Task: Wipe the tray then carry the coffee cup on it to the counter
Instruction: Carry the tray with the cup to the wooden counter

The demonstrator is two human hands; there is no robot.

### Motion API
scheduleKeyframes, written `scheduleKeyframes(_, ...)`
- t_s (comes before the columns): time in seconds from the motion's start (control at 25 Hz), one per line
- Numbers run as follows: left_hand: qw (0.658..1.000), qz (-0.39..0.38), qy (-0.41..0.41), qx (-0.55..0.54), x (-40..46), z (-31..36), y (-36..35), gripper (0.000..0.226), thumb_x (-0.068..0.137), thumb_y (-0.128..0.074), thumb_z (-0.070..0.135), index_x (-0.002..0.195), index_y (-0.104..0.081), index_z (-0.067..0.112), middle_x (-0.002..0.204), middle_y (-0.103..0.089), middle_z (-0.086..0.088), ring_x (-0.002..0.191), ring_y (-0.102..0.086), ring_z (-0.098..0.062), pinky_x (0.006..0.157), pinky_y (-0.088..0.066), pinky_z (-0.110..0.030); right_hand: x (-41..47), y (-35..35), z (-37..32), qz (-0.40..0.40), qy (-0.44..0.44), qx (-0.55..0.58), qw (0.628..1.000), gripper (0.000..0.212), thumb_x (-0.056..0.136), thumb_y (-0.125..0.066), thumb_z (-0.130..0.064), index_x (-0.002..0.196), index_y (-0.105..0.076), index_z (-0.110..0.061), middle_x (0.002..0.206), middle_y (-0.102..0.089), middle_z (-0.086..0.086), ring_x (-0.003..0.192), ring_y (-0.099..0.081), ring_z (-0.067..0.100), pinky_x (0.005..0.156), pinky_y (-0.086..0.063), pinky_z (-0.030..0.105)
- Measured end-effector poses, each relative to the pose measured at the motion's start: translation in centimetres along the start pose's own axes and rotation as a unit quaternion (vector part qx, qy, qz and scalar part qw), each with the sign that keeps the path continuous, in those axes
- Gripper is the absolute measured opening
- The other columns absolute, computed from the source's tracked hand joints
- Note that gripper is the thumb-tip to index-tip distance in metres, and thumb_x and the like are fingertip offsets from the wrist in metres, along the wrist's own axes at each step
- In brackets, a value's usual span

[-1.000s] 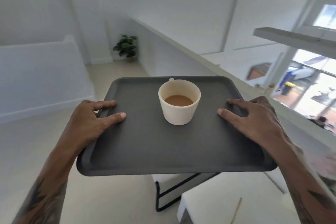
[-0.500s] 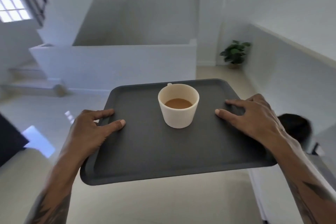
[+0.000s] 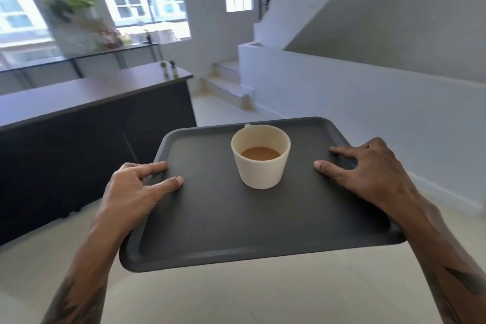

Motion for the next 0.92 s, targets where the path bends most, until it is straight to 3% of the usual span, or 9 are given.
scheduleKeyframes(0.16,0.994,0.097,0.058,0.004,7.4,-2.4,2.7,0.053,0.067,-0.087,0.036,0.117,-0.073,0.023,0.105,-0.055,0.014,0.096,-0.061,-0.019,0.088,-0.049,-0.036,12.3,-6.4,-6.9,-0.054,0.084,0.014,0.995,0.070,0.073,-0.060,-0.072,0.132,-0.057,-0.036,0.113,-0.042,0.002,0.100,-0.051,0.019,0.090,-0.045,0.034)
scheduleKeyframes(0.28,0.984,0.151,0.093,0.004,12.4,-4.3,4.1,0.053,0.069,-0.087,0.033,0.118,-0.072,0.021,0.104,-0.053,0.012,0.091,-0.059,-0.012,0.083,-0.044,-0.030,19.9,-11.0,-12.2,-0.097,0.139,0.021,0.985,0.072,0.073,-0.060,-0.072,0.133,-0.057,-0.034,0.114,-0.043,0.002,0.096,-0.049,0.017,0.089,-0.045,0.034)
scheduleKeyframes(0.4,0.974,0.196,0.116,0.009,17.8,-6.7,5.3,0.053,0.070,-0.087,0.034,0.120,-0.072,0.021,0.102,-0.052,0.016,0.087,-0.054,-0.005,0.082,-0.041,-0.029,26.9,-16.1,-17.9,-0.132,0.189,0.019,0.973,0.073,0.074,-0.059,-0.071,0.135,-0.056,-0.031,0.122,-0.045,0.006,0.104,-0.054,0.022,0.091,-0.046,0.034)
scheduleKeyframes(0.52,0.965,0.222,0.136,0.018,24.6,-9.7,6.4,0.054,0.071,-0.086,0.034,0.120,-0.071,0.021,0.102,-0.052,0.011,0.088,-0.053,-0.009,0.082,-0.041,-0.029,33.3,-21.9,-23.0,-0.147,0.220,0.017,0.964,0.075,0.075,-0.059,-0.071,0.136,-0.056,-0.028,0.134,-0.043,0.010,0.117,-0.054,0.027,0.098,-0.046,0.038)
scheduleKeyframes(0.68,0.962,0.234,0.138,0.037,35.5,-13.4,7.9,0.054,0.070,-0.087,0.033,0.120,-0.072,0.018,0.097,-0.049,0.020,0.094,-0.056,-0.015,0.084,-0.043,-0.031,41.8,-28.8,-29.4,-0.163,0.229,0.020,0.959,0.074,0.078,-0.059,-0.068,0.139,-0.053,-0.027,0.130,-0.045,0.008,0.118,-0.053,0.026,0.097,-0.046,0.036)
scheduleKeyframes(0.92,0.959,0.247,0.127,0.054,54.8,-17.3,9.7,0.057,0.069,-0.087,0.035,0.120,-0.071,0.019,0.104,-0.054,0.008,0.096,-0.057,-0.015,0.086,-0.042,-0.028,56.4,-37.6,-38.8,-0.157,0.220,0.040,0.962,0.074,0.078,-0.061,-0.066,0.139,-0.053,-0.025,0.130,-0.044,0.008,0.118,-0.052,0.024,0.095,-0.046,0.034)
Point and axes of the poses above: each hand's wrist, its own x-axis towards the middle knuckle, its own y-axis out of the back of the hand, z = x × y, the point moved 3 cm from there along x, towards the middle knuckle
